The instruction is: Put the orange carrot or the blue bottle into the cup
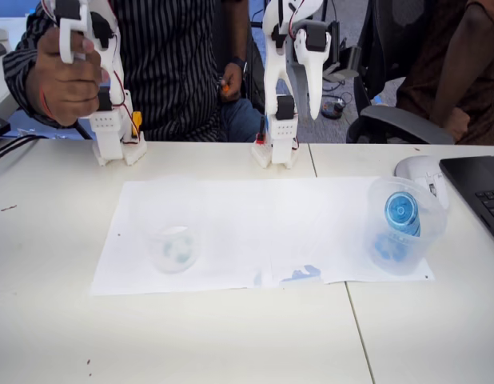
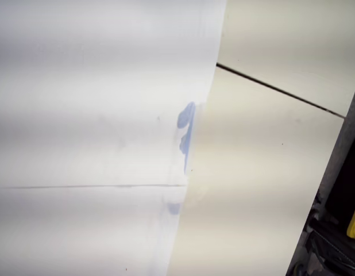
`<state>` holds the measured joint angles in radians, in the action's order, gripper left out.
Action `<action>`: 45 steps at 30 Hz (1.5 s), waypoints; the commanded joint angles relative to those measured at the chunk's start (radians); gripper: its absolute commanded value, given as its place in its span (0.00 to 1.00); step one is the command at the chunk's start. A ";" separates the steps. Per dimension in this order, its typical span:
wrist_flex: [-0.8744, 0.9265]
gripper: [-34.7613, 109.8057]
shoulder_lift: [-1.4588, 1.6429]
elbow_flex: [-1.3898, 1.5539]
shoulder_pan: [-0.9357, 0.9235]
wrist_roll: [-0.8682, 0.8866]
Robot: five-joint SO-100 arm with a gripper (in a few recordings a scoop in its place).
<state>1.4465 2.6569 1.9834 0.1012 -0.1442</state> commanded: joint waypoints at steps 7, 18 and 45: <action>-0.373 0.37 0.400 0.581 -0.109 -0.064; -0.512 0.37 0.704 0.991 -0.175 -0.060; -0.526 0.37 0.689 1.138 -0.041 0.169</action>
<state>0.9327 3.3088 3.0986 0.0445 0.0092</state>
